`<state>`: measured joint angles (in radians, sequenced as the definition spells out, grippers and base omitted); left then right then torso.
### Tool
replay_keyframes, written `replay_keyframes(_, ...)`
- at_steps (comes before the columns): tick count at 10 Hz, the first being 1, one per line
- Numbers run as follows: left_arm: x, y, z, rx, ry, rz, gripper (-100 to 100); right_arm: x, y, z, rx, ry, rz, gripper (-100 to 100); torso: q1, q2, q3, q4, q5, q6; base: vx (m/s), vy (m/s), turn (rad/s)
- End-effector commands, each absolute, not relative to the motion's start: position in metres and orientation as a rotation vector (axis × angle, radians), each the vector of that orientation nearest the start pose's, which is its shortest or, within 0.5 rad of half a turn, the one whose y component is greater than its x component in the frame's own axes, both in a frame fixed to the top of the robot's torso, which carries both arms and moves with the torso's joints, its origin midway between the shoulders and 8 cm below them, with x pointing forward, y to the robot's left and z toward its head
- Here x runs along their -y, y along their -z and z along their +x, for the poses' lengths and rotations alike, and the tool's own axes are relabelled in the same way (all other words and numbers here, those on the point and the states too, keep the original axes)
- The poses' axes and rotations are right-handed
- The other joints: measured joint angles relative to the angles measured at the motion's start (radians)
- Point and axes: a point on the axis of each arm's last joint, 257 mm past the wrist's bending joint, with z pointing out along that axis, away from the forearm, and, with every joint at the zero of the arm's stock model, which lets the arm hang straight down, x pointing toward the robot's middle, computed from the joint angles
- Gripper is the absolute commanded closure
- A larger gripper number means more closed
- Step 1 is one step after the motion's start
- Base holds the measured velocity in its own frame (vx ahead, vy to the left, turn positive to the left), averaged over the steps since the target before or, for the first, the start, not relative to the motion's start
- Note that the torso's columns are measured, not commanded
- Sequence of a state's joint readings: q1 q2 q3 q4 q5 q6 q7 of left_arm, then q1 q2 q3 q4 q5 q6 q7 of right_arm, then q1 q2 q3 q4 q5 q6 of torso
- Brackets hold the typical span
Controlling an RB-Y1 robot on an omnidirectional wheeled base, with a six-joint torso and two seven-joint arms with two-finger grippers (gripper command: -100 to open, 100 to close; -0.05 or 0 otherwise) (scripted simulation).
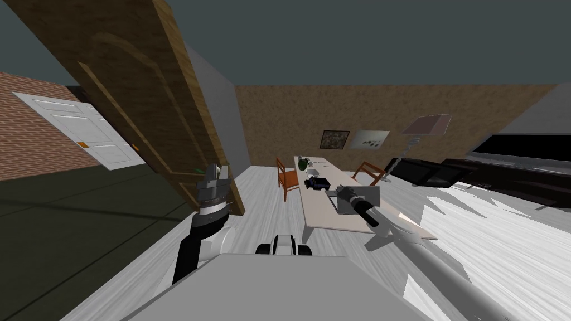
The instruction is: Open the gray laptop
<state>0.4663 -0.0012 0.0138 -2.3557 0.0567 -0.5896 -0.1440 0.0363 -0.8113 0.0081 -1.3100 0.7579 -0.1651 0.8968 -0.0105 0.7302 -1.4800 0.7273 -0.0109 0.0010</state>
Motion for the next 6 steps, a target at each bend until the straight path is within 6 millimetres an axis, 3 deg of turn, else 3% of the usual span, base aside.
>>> replay_keyframes(1, -0.28, -0.083, 0.309, -0.467, 1.238, -0.49, 0, 0.536, 0.256, 0.498, -1.764, 0.69, -0.74, 100, 0.001, 0.001, 0.0, 0.001, 0.001, 0.002, -0.015, 0.048, 0.186)
replay_keyframes(3, -0.28, -0.083, 0.309, -0.467, 1.238, -0.49, 0, 0.545, 0.247, 0.498, -1.767, 0.691, -0.726, 100, 0.002, 0.002, 0.001, 0.003, 0.003, 0.002, -0.009, 0.03, 0.046)
replay_keyframes(4, -0.28, -0.083, 0.309, -0.467, 1.238, -0.49, 0, 0.567, 0.246, 0.494, -1.804, 0.731, -0.714, 100, 0.002, 0.004, 0.002, 0.005, 0.004, 0.003, -0.017, 0.041, 0.167)
replay_keyframes(6, -0.28, -0.083, 0.309, -0.467, 1.238, -0.49, 0, 0.574, 0.238, 0.494, -1.805, 0.733, -0.703, 100, 0.005, 0.005, 0.002, 0.007, 0.006, 0.001, -0.013, 0.027, 0.055)
